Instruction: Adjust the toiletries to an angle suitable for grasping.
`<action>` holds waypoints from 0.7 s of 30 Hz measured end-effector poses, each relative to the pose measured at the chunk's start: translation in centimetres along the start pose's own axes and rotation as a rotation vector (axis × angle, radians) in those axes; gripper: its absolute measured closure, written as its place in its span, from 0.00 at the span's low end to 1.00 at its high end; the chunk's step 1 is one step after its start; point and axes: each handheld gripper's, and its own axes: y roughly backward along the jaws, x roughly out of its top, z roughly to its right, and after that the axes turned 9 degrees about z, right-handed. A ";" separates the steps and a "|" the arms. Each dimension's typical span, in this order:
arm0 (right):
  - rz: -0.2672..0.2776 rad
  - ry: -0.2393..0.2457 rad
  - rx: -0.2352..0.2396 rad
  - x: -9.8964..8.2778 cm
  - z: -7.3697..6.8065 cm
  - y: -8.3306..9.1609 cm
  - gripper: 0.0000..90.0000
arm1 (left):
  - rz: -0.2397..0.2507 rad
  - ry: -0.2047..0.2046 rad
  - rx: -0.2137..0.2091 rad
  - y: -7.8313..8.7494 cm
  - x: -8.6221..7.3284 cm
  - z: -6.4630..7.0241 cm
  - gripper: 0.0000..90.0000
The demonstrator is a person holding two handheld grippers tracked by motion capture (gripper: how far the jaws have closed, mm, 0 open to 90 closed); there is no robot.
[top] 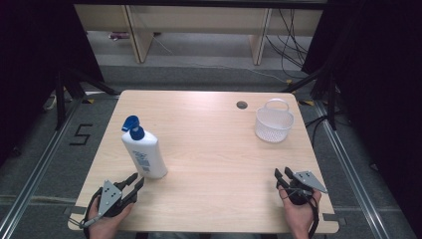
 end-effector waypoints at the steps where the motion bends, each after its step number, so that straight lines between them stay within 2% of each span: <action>1: -0.008 -0.002 -0.009 0.0 -0.1 0.0 0.67 | 0.007 0.012 -0.007 -0.1 0.4 0.1 0.81; 4: -0.013 0.015 -0.006 0.1 -0.1 0.0 0.70 | 0.026 0.010 -0.018 -0.3 1.1 0.2 0.86; 6: -0.010 0.030 0.009 0.0 -0.2 0.0 0.78 | 0.038 0.024 -0.016 -0.5 2.2 0.4 0.88; 7: -0.021 0.013 -0.001 0.0 -0.6 0.0 0.80 | 0.045 0.028 -0.017 -0.7 2.5 0.5 0.89; 8: -0.011 0.051 0.022 0.0 -0.4 -0.1 0.83 | 0.052 0.030 -0.018 -0.9 2.7 0.6 0.90; 10: -0.026 0.045 0.015 0.1 -0.7 0.0 0.85 | 0.060 0.027 -0.020 -1.1 2.9 0.5 0.92; 11: -0.016 0.083 0.009 0.1 -0.7 -0.2 0.88 | 0.056 0.039 -0.006 -1.3 3.3 0.4 0.93; 13: -0.023 0.081 0.001 0.1 -0.7 -0.2 0.91 | 0.058 0.053 0.001 -1.5 3.5 0.1 0.94; 15: -0.026 0.047 0.025 0.1 -0.8 -0.2 0.91 | 0.064 0.059 0.008 -1.8 3.7 -0.1 0.95; 17: -0.024 0.061 0.025 0.1 -0.7 -0.3 0.91 | 0.067 0.052 0.002 -2.0 3.9 -0.1 0.96; 18: -0.027 0.028 0.026 0.1 -1.0 -0.2 0.91 | 0.071 0.049 -0.002 -2.2 4.0 0.0 0.96; 19: -0.017 0.072 0.028 0.1 -0.8 -0.3 0.91 | 0.067 0.042 -0.004 -2.3 4.1 0.1 0.96; 20: -0.019 0.085 -0.001 0.1 -0.8 -0.4 0.91 | 0.067 0.042 -0.004 -2.3 4.1 0.1 0.96; 21: -0.018 0.075 0.015 0.1 -0.9 -0.3 0.91 | 0.069 0.038 -0.005 -2.5 4.1 0.2 0.96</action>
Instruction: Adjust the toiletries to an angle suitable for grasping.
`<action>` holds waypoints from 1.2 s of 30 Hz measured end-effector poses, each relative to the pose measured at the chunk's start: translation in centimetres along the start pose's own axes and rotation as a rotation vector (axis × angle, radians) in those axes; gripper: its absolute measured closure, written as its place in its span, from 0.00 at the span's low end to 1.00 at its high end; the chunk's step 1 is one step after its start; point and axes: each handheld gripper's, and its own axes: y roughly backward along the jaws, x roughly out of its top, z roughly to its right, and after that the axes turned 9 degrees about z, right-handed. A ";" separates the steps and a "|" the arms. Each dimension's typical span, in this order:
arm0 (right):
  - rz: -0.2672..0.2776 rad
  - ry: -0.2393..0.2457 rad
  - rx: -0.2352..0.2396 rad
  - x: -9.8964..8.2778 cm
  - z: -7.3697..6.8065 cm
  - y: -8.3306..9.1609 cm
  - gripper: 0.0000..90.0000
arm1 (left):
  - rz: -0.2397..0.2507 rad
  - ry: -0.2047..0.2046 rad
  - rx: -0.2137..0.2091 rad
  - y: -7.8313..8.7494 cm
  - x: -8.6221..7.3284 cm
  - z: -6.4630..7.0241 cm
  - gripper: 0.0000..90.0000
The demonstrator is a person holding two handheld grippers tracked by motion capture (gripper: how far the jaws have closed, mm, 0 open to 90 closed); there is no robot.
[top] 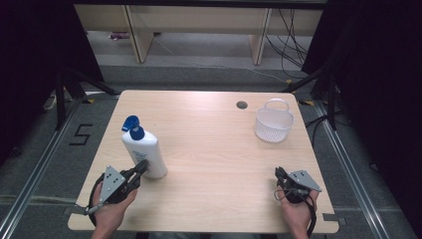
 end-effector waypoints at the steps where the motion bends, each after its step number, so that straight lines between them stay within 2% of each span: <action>1: 0.012 -0.019 0.000 -0.1 -0.2 0.0 0.91 | 0.005 0.003 0.005 -0.3 0.0 0.0 0.96; 3: 0.005 -0.018 0.001 0.0 -0.1 0.1 0.90 | 0.002 -0.016 0.009 -0.6 0.0 0.1 0.96; 8: -0.002 -0.024 -0.005 0.0 -0.2 0.2 0.89 | 0.002 -0.033 0.010 -1.2 0.1 0.3 0.96; 10: 0.011 -0.033 -0.007 -0.1 -0.4 0.1 0.89 | -0.007 -0.034 0.012 -1.4 0.2 0.4 0.96; 11: 0.016 -0.016 -0.012 -0.1 -0.3 0.1 0.89 | -0.003 -0.033 0.008 -1.6 0.2 0.5 0.96; 14: 0.004 -0.015 -0.020 -0.1 -0.3 0.1 0.89 | 0.009 -0.027 0.005 -2.0 0.1 0.6 0.96; 15: 0.005 -0.042 -0.005 0.0 -0.4 0.3 0.88 | 0.009 -0.030 0.000 -2.3 0.1 0.6 0.96; 17: 0.000 -0.040 -0.010 -0.1 -0.3 0.3 0.88 | -0.002 -0.029 0.002 -2.4 0.2 0.6 0.96; 19: 0.004 -0.009 -0.022 -0.1 -0.2 0.1 0.87 | 0.007 -0.026 -0.002 -2.9 0.1 0.7 0.96; 20: 0.004 -0.009 -0.022 -0.1 -0.2 0.1 0.87 | 0.007 -0.026 -0.002 -2.9 0.1 0.7 0.96; 21: -0.001 -0.034 -0.003 0.0 -0.3 0.3 0.87 | -0.004 -0.028 -0.001 -3.0 0.1 0.7 0.96; 23: 0.014 -0.038 -0.006 0.0 -0.2 0.2 0.86 | -0.005 -0.030 -0.003 -3.1 0.0 0.6 0.96; 24: 0.027 0.004 -0.005 0.0 0.1 0.2 0.86 | -0.004 -0.031 -0.004 -3.1 0.0 0.7 0.95; 25: 0.011 -0.042 -0.006 0.0 -0.2 0.3 0.86 | -0.003 -0.030 -0.005 -3.1 0.0 0.7 0.95; 26: 0.016 -0.028 -0.004 -0.1 -0.1 0.2 0.85 | -0.001 -0.030 -0.005 -3.1 -0.1 0.7 0.94; 27: 0.016 -0.028 -0.004 -0.1 -0.1 0.2 0.85 | -0.001 -0.030 -0.005 -3.1 -0.1 0.7 0.93; 28: 0.012 0.004 0.004 0.0 0.2 0.1 0.83 | 0.020 -0.030 -0.014 -3.0 -0.1 0.9 0.92; 31: 0.010 -0.026 0.015 0.0 0.1 0.2 0.79 | 0.033 -0.046 -0.025 -2.1 0.1 1.2 0.87; 33: 0.019 -0.017 -0.016 -0.1 0.2 0.1 0.77 | 0.039 -0.048 -0.024 -1.2 0.2 1.4 0.79; 34: 0.023 -0.061 -0.005 -0.1 -0.1 0.3 0.75 | 0.032 -0.047 -0.020 -0.7 0.3 1.5 0.75; 35: 0.022 -0.036 -0.012 -0.1 0.1 0.2 0.73 | 0.039 -0.049 -0.021 -0.2 0.3 1.5 0.71; 36: 0.015 -0.021 0.007 -0.1 0.2 0.0 0.71 | 0.043 -0.050 -0.019 0.3 0.3 1.6 0.67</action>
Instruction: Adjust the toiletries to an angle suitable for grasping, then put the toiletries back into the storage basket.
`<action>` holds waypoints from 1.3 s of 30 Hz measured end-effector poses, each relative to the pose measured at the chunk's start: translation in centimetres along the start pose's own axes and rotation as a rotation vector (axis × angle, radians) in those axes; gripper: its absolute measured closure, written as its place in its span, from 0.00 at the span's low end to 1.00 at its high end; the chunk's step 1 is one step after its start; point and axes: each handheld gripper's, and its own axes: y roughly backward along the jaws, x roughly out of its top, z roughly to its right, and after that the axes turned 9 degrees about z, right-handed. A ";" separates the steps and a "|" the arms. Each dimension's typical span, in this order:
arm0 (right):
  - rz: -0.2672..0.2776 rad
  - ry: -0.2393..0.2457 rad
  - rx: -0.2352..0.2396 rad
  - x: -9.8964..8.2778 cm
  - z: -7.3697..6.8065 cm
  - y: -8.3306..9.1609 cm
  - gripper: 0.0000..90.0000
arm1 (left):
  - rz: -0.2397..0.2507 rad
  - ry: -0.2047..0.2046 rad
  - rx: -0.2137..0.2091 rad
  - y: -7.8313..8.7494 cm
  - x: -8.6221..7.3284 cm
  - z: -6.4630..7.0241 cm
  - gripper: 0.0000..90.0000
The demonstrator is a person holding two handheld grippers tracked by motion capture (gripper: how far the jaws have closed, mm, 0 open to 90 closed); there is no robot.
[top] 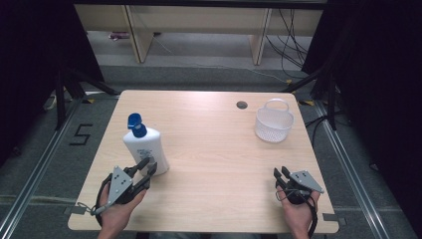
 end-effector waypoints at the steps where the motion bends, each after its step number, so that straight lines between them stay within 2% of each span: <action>1: 0.000 -0.007 0.008 0.0 0.0 0.1 0.70 | 0.001 -0.002 0.003 0.4 0.0 0.0 0.62; 2: 0.002 -0.007 0.014 0.0 0.0 0.1 0.68 | 0.006 0.005 0.003 0.9 0.0 0.0 0.58; 3: 0.006 0.009 -0.002 0.0 0.0 0.0 0.65 | 0.006 0.010 0.007 1.4 0.0 -0.1 0.52; 4: 0.006 0.009 -0.002 0.0 0.0 0.0 0.65 | 0.006 0.010 0.007 1.4 0.0 -0.1 0.47; 5: 0.021 0.001 0.005 0.1 0.0 0.1 0.59 | 0.003 0.012 0.018 2.2 -0.3 -0.4 0.42; 6: 0.021 0.001 0.005 0.1 0.0 0.1 0.59 | 0.003 0.012 0.018 2.2 -0.3 -0.4 0.38; 7: 0.048 -0.023 0.000 0.1 -0.6 0.2 0.53 | 0.006 0.023 0.033 2.9 -0.6 -0.8 0.34; 8: 0.072 0.011 0.015 0.4 -0.5 0.2 0.51 | -0.005 0.022 0.045 3.3 -0.8 -1.0 0.31; 10: 0.111 0.023 0.029 0.8 -1.1 0.2 0.49 | 0.001 0.036 0.055 3.6 -1.2 -1.5 0.27; 11: 0.109 0.022 0.031 1.0 -1.5 0.3 0.49 | 0.001 0.036 0.055 3.6 -1.2 -1.5 0.27; 12: 0.116 0.039 0.050 1.3 -1.8 0.3 0.49 | -0.007 0.050 0.065 3.8 -1.3 -2.0 0.26; 13: 0.131 0.039 0.076 1.5 -2.3 0.3 0.48 | -0.008 0.047 0.070 3.9 -1.4 -2.2 0.26; 14: 0.139 0.050 0.074 1.8 -2.7 0.4 0.48 | -0.004 0.052 0.077 3.9 -1.4 -2.3 0.26; 16: 0.155 0.068 0.100 2.3 -3.7 0.6 0.48 | -0.004 0.057 0.084 3.8 -1.3 -2.4 0.26; 17: 0.157 0.055 0.125 2.6 -4.2 0.6 0.48 | -0.002 0.054 0.084 3.7 -1.2 -2.3 0.26; 18: 0.157 0.055 0.125 2.6 -4.2 0.6 0.48 | -0.002 0.054 0.084 3.7 -1.2 -2.3 0.28; 19: 0.161 0.076 0.133 3.0 -4.8 0.6 0.49 | 0.024 0.036 0.077 3.4 -0.9 -2.0 0.30; 20: 0.175 0.092 0.151 3.2 -4.9 0.5 0.49 | 0.014 0.029 0.079 3.5 -0.6 -1.8 0.30; 21: 0.168 0.084 0.155 3.3 -5.2 0.7 0.50 | 0.034 0.030 0.074 3.4 -0.5 -1.7 0.31; 23: 0.190 0.089 0.166 3.6 -5.4 0.7 0.54 | 0.033 0.028 0.080 3.5 -0.4 -1.6 0.32; 25: 0.194 0.086 0.172 3.9 -5.7 0.9 0.63 | 0.025 0.035 0.106 4.1 -0.5 -1.7 0.32; 27: 0.190 0.094 0.191 4.0 -5.8 0.9 0.64 | 0.022 0.039 0.117 4.3 -0.6 -1.8 0.32; 28: 0.196 0.094 0.207 4.2 -6.2 0.9 0.65 | 0.012 0.047 0.137 4.8 -0.8 -2.0 0.32; 32: 0.200 0.096 0.221 4.5 -6.8 0.3 0.65 | 0.002 0.049 0.160 5.3 -1.0 -2.3 0.31; 33: 0.197 0.095 0.239 4.7 -7.2 0.0 0.65 | 0.009 0.046 0.170 5.6 -1.1 -2.5 0.31; 36: 0.189 0.094 0.273 5.5 -8.8 -0.6 0.61 | -0.002 0.043 0.180 6.0 -1.1 -2.6 0.30; 37: 0.213 0.102 0.283 5.8 -9.4 -0.8 0.61 | -0.006 0.043 0.182 6.2 -1.2 -2.6 0.30; 39: 0.222 0.117 0.295 6.6 -10.6 -1.0 0.58 | -0.007 0.047 0.184 6.3 -1.3 -2.5 0.30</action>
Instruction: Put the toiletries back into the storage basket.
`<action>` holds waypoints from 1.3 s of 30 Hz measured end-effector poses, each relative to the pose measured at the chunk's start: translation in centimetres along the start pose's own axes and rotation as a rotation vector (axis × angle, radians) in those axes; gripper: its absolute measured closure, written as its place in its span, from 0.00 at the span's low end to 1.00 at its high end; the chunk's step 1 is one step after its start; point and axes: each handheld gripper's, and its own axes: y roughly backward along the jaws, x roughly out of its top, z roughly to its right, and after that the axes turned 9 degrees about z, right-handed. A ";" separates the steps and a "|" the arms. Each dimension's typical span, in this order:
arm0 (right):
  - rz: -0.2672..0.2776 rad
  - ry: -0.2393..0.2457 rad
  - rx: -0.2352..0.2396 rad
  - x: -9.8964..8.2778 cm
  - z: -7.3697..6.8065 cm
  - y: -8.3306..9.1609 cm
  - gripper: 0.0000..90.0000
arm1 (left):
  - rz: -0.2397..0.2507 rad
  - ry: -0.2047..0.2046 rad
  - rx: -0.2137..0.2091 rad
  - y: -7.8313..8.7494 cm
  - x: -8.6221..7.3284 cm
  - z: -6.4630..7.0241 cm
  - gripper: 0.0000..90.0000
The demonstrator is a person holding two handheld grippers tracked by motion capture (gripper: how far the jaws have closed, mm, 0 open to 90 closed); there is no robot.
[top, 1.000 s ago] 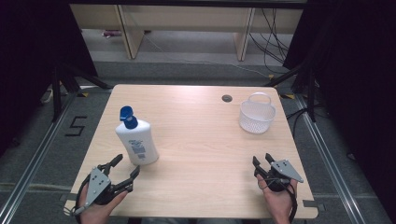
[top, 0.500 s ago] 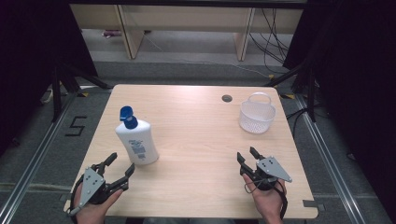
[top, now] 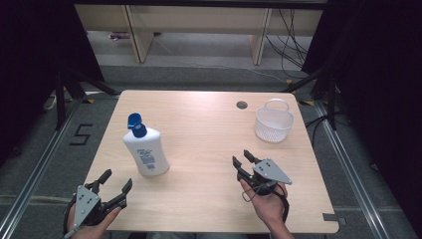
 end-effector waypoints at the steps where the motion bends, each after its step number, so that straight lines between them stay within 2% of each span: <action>1: 0.001 0.000 0.004 0.4 -0.5 -0.3 0.57 | -0.003 0.002 0.000 0.1 -0.1 0.0 0.30; 2: 0.006 0.000 0.028 0.8 -1.1 -0.7 0.56 | -0.013 0.005 -0.001 0.2 -0.3 0.0 0.30; 3: 0.001 -0.006 0.034 1.2 -1.7 -1.0 0.55 | 0.001 0.012 -0.005 0.0 -0.4 0.1 0.30; 4: 0.004 -0.004 0.052 1.6 -2.2 -1.5 0.54 | -0.015 0.008 -0.001 0.1 -0.4 0.1 0.29; 7: 0.010 0.004 0.087 2.5 -3.5 -2.6 0.52 | -0.004 0.006 0.001 -0.1 -0.4 0.1 0.29; 9: 0.017 0.024 0.090 2.8 -3.8 -2.8 0.51 | 0.002 0.009 0.008 -0.2 -0.3 -0.1 0.29; 12: 0.006 0.008 0.119 3.7 -5.2 -4.0 0.50 | 0.012 0.021 0.015 -0.7 -0.4 -0.6 0.28; 16: 0.028 0.011 0.106 4.5 -6.6 -4.8 0.48 | 0.008 0.020 0.002 -1.2 -0.6 -0.9 0.27; 19: 0.029 0.013 0.094 4.7 -7.4 -5.1 0.47 | 0.028 0.025 -0.013 -1.4 -0.8 -0.9 0.27; 20: 0.048 0.008 0.096 5.1 -8.3 -5.6 0.47 | 0.012 0.014 -0.014 -1.3 -0.8 -0.9 0.27; 21: 0.048 0.008 0.096 5.1 -8.3 -5.6 0.47 | 0.012 0.014 -0.014 -1.3 -0.8 -0.9 0.27; 22: 0.054 0.007 0.096 5.6 -9.1 -6.0 0.46 | 0.012 0.014 -0.020 -1.2 -0.9 -0.9 0.27; 23: 0.067 0.033 0.096 5.8 -9.3 -6.3 0.46 | 0.012 0.014 -0.020 -1.2 -0.9 -0.9 0.27; 24: 0.055 0.008 0.101 6.0 -9.8 -6.4 0.46 | 0.007 0.013 -0.023 -1.2 -1.0 -0.9 0.27; 25: 0.055 0.008 0.101 6.0 -9.8 -6.4 0.46 | 0.007 0.013 -0.023 -1.2 -1.0 -0.9 0.27; 26: 0.066 0.011 0.108 6.6 -10.5 -7.2 0.46 | 0.013 0.016 -0.028 -1.3 -1.1 -1.0 0.27; 29: 0.067 0.016 0.120 7.1 -11.0 -7.8 0.46 | 0.004 0.019 -0.026 -1.4 -1.1 -1.0 0.27; 30: 0.075 0.050 0.127 7.6 -11.2 -8.5 0.46 | 0.005 0.019 -0.029 -1.6 -1.2 -1.0 0.27; 33: 0.071 0.032 0.151 8.3 -11.6 -9.7 0.46 | 0.007 0.020 -0.035 -1.9 -1.3 -0.9 0.27; 36: 0.069 0.053 0.168 8.7 -11.6 -10.7 0.47 | 0.001 0.022 -0.036 -1.9 -1.3 -0.8 0.27; 37: 0.059 0.058 0.192 8.9 -11.7 -11.8 0.47 | 0.000 0.019 -0.037 -1.8 -1.4 -0.9 0.27; 39: 0.050 0.060 0.200 8.9 -11.7 -12.0 0.47 | 0.000 0.022 -0.035 -1.8 -1.4 -0.9 0.27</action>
